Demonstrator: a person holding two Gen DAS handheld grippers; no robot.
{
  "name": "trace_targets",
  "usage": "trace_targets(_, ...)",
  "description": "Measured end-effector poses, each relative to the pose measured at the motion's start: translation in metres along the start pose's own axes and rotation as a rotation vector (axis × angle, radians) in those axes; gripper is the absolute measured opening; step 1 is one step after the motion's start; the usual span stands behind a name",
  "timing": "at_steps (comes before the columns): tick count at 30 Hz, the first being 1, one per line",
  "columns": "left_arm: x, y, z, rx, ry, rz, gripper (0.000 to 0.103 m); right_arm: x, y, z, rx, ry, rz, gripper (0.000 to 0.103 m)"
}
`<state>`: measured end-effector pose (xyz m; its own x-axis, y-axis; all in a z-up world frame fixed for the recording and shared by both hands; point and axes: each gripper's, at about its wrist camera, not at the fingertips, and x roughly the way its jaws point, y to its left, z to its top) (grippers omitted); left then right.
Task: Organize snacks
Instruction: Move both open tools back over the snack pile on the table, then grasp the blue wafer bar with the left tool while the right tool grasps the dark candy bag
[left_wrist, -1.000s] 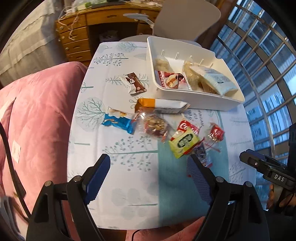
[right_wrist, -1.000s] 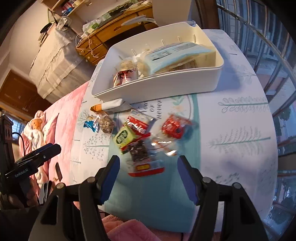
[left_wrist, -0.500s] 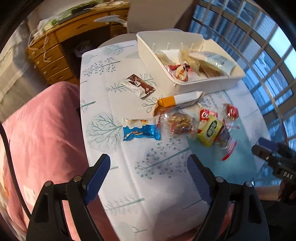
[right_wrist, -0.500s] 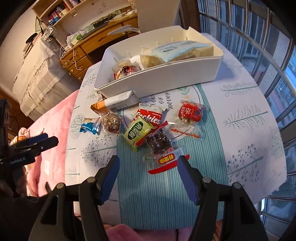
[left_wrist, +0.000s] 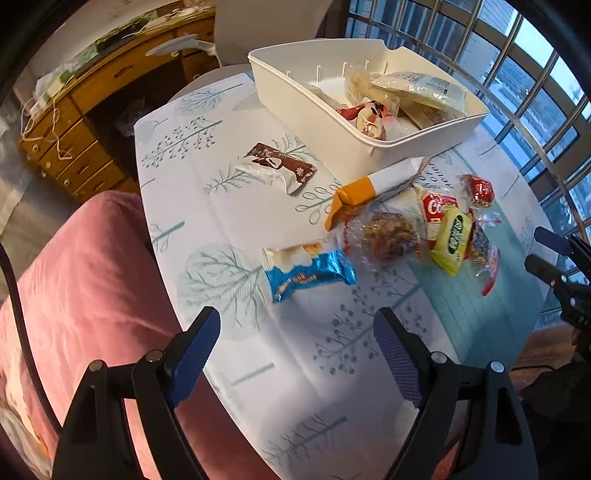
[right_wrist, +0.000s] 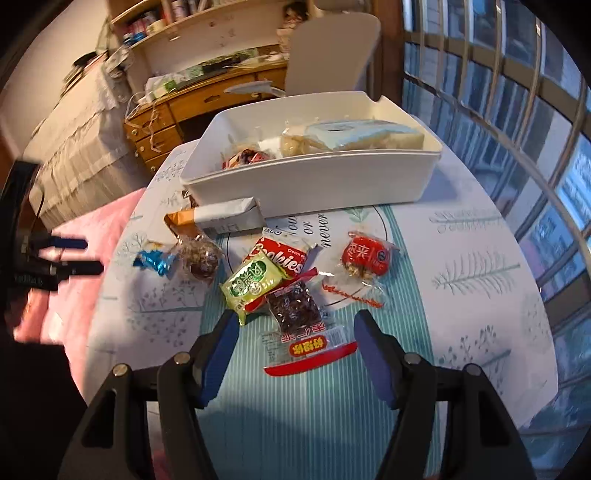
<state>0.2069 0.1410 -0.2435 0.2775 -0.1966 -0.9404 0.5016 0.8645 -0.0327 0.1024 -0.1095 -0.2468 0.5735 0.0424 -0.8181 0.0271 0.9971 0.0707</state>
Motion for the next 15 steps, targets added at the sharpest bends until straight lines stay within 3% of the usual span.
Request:
trace_targets(10, 0.045, -0.007, 0.024, 0.119, 0.094, 0.016, 0.084, 0.039, 0.001, -0.005, -0.056, 0.042, -0.012, 0.065)
trace_targets(15, 0.066, -0.012, 0.033, 0.200, 0.126, 0.058, 0.084, 0.051, 0.001, -0.004, -0.091, 0.062, -0.021, 0.065)
